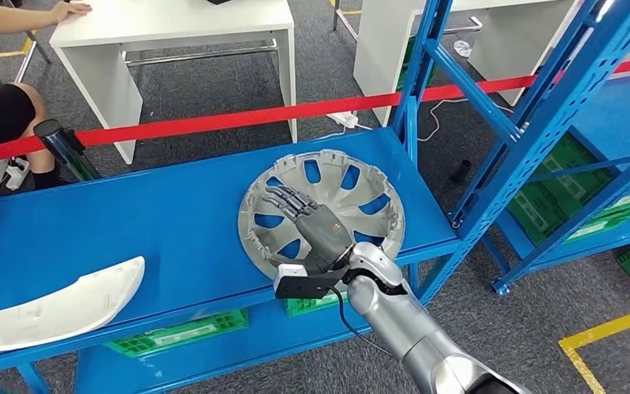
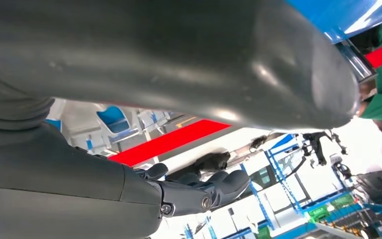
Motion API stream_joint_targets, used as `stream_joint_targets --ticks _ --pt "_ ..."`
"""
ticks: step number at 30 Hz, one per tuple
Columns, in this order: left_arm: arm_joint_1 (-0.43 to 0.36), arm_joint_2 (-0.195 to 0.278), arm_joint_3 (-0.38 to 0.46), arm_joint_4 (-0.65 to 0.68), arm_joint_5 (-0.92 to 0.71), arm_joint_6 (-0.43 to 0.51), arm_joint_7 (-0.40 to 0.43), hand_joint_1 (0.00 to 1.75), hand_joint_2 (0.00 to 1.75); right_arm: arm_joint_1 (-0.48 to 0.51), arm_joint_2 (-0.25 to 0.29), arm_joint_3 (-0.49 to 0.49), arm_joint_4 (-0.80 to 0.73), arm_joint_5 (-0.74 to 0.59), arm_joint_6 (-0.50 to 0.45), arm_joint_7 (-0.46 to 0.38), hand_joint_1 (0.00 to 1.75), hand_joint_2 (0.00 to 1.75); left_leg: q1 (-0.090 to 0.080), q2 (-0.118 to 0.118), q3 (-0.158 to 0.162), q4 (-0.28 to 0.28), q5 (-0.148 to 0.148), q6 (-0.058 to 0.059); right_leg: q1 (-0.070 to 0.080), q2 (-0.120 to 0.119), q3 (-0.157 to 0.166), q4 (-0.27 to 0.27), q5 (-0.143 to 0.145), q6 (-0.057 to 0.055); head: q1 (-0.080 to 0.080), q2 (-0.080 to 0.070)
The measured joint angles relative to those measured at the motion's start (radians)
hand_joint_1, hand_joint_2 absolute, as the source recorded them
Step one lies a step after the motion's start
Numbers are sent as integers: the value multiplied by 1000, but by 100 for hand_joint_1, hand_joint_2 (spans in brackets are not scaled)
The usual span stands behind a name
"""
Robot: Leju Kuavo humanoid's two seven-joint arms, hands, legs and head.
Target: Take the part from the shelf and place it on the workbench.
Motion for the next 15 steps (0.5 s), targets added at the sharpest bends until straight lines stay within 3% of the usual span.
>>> stream_joint_targets --ticks 1,2,3,5,7,8,11,13,15 --pt "0 0 0 0 1 -1 0 0 0 1 0 0 2 0 -1 1 0 0 0 0 -1 1 0 0 -1 0 -37 65 -20 1 0 0" --pt "1 0 0 0 1 -2 1 0 0 3 0 0 5 1 -2 2 0 0 0 0 -2 2 0 0 -2 0 -63 107 -23 2 0 0" --pt "1 0 0 0 2 -3 2 0 0 3 0 0 8 1 -3 3 0 0 1 0 -3 4 0 -1 -3 0 -74 114 -6 2 0 0" --pt "1 0 0 1 3 -4 5 0 0 3 0 0 13 2 -5 4 0 0 3 0 -5 11 -2 -5 -6 -1 -39 21 70 0 0 0" --pt "1 0 0 1 3 -5 6 0 0 1 0 1 15 2 -6 4 0 0 4 -2 -9 17 -1 -17 -5 0 9 -90 117 -5 0 0" --pt "1 0 0 1 3 -5 7 0 0 1 0 1 16 2 -6 5 0 0 4 -3 -12 20 1 -25 -3 1 18 -118 124 -11 0 0" --pt "2 1 0 1 3 -5 7 0 0 -1 1 3 19 2 -7 5 0 0 2 -5 -22 20 12 -50 0 3 6 -127 134 -37 0 0" --pt "3 1 0 1 3 -5 8 0 0 -1 2 5 20 2 -7 5 0 0 5 -4 -40 51 -21 -62 -2 2 -5 -130 147 -53 -1 0" --pt "3 1 0 2 3 -5 9 0 0 -2 3 6 23 2 -7 5 0 0 7 -3 -75 151 -100 -70 -1 0 -19 -131 159 -62 -2 0"
